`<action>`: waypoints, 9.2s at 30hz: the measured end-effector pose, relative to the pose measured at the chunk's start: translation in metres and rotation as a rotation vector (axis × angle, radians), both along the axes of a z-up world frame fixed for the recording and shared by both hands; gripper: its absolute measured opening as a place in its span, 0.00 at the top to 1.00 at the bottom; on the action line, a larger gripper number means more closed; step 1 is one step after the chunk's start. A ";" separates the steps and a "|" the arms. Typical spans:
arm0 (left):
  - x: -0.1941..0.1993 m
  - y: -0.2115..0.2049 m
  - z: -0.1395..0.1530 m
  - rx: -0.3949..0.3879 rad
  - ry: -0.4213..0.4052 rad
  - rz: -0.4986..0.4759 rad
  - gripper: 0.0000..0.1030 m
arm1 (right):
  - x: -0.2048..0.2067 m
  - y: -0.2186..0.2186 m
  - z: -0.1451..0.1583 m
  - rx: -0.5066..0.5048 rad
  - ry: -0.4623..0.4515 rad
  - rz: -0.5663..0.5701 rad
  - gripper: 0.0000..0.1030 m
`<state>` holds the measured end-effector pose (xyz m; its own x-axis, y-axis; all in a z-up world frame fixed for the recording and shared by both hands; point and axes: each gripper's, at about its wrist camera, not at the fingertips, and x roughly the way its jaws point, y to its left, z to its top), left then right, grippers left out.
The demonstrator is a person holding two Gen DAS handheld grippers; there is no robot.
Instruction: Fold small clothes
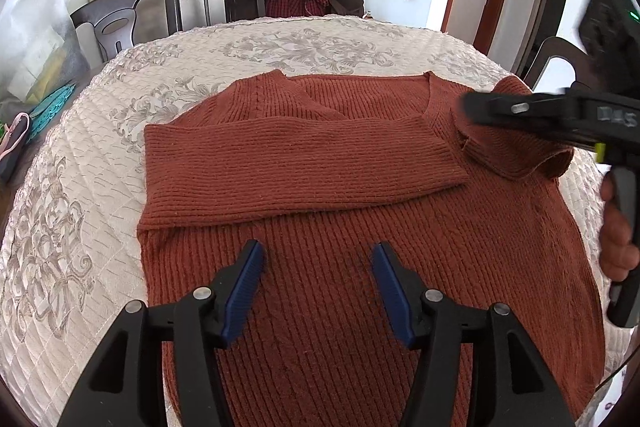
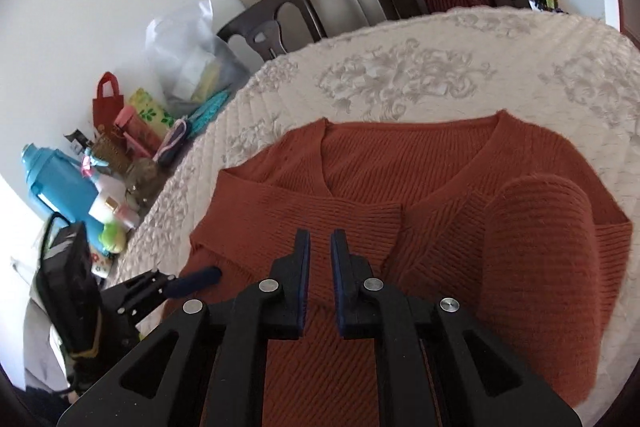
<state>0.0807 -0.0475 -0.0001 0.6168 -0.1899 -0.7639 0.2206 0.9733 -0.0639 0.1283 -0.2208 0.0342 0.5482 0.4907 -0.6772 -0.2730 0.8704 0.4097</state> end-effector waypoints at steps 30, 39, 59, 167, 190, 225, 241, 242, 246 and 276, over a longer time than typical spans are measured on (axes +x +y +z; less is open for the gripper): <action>0.066 -0.141 0.010 -0.074 0.018 -0.323 0.81 | -0.100 -0.122 -0.021 -0.017 0.001 -0.319 0.81; 0.051 -0.078 0.055 -0.191 -0.120 -0.212 0.90 | -0.102 -0.119 -0.015 -0.020 -0.024 -0.307 0.81; 0.051 -0.026 0.022 -0.164 -0.029 -0.056 0.70 | -0.057 -0.102 -0.024 -0.119 0.009 -0.268 0.90; -0.111 0.094 -0.014 -0.498 0.080 0.070 0.56 | -0.172 -0.070 -0.038 0.168 0.141 -0.041 0.61; -0.119 0.085 0.021 -0.462 -0.051 -0.060 0.90 | -0.179 -0.050 -0.018 0.162 0.059 0.040 0.92; 0.068 0.099 0.030 -0.540 -0.044 0.082 0.93 | -0.003 -0.108 -0.002 0.284 -0.007 -0.182 0.92; 0.095 0.112 0.004 -0.562 0.061 0.173 0.75 | 0.028 -0.126 -0.038 0.397 0.140 -0.280 0.83; 0.093 0.117 0.004 -0.570 0.053 0.199 0.71 | 0.027 -0.129 -0.038 0.425 0.136 -0.288 0.81; 0.085 0.131 0.008 -0.591 0.018 0.242 0.70 | 0.020 -0.140 -0.031 0.467 0.094 -0.311 0.67; 0.047 0.076 0.027 -0.499 -0.027 0.083 0.58 | -0.015 -0.100 -0.017 0.298 0.024 -0.215 0.67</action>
<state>0.1282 0.0288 0.0265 0.6635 -0.4776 -0.5760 0.1518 0.8397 -0.5214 0.1133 -0.3208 0.0171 0.6461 0.5438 -0.5355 -0.0844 0.7483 0.6580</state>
